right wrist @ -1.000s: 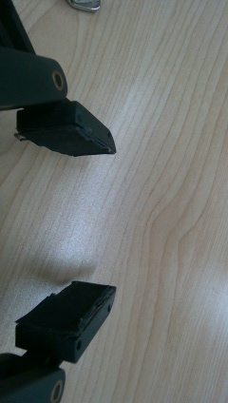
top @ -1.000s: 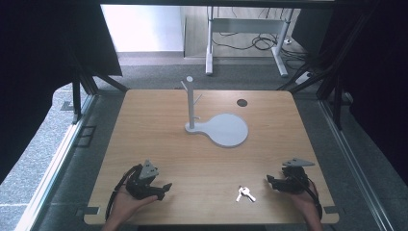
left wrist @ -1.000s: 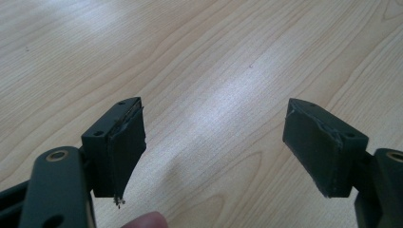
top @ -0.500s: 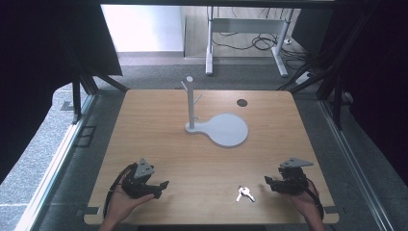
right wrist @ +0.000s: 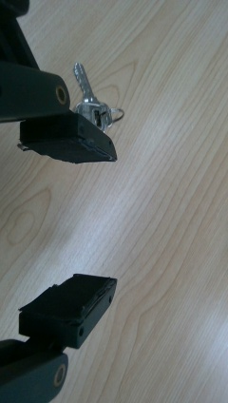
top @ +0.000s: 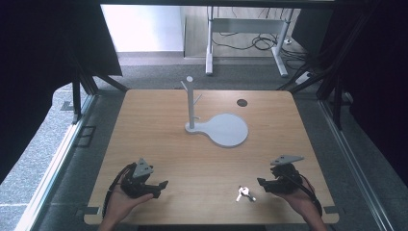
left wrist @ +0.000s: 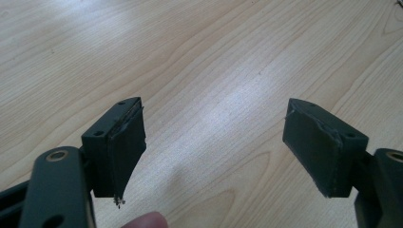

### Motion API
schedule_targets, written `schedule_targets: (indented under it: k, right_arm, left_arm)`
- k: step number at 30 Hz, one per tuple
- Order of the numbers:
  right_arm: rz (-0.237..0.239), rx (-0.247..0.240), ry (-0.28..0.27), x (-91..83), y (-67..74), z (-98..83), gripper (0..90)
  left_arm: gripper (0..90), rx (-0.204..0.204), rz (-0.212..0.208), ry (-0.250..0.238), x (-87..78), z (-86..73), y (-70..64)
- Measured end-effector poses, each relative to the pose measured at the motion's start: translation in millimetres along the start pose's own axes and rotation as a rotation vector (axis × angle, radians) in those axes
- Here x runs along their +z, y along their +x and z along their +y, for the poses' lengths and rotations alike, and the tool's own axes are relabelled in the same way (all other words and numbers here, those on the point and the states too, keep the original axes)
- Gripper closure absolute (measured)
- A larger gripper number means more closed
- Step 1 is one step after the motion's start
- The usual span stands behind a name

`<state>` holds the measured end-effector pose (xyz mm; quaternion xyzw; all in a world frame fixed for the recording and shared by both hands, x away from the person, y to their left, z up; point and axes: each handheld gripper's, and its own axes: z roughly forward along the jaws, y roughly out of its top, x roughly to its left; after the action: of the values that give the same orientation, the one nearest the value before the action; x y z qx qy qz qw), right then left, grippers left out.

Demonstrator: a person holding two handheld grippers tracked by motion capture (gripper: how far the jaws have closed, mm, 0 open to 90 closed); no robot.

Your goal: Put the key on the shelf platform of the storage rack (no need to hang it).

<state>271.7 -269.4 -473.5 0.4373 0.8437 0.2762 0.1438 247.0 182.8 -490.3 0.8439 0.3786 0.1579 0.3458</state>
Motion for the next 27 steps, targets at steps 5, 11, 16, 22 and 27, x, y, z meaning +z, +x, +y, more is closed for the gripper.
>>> schedule_targets:
  k: [5, 11, 16, 22, 27]
  right_arm:
    - [0.015, -0.025, 0.027, 4.7, 11.0, 5.4, 34.2]
    - [0.033, -0.055, 0.065, 10.8, 22.3, 9.2, 34.2]
    - [0.046, -0.072, 0.112, 16.6, 30.3, 11.4, 34.8]
    - [0.069, -0.121, 0.171, 23.5, 41.7, 11.8, 36.2]
    - [0.091, -0.168, 0.226, 31.0, 50.1, 12.1, 37.3]
  left_arm:
    - [22.4, 0.005, -0.001, 0.005, 0.4, 0.0, -1.2]
    - [22.4, 0.002, -0.006, 0.001, 0.0, 0.0, -0.6]
    - [22.5, -0.001, 0.001, -0.001, 1.1, -0.1, -1.4]
    - [22.4, 0.0, -0.001, 0.001, 1.0, 0.0, -1.6]
    - [22.4, 0.0, -0.002, 0.001, 0.8, 0.0, -1.7]
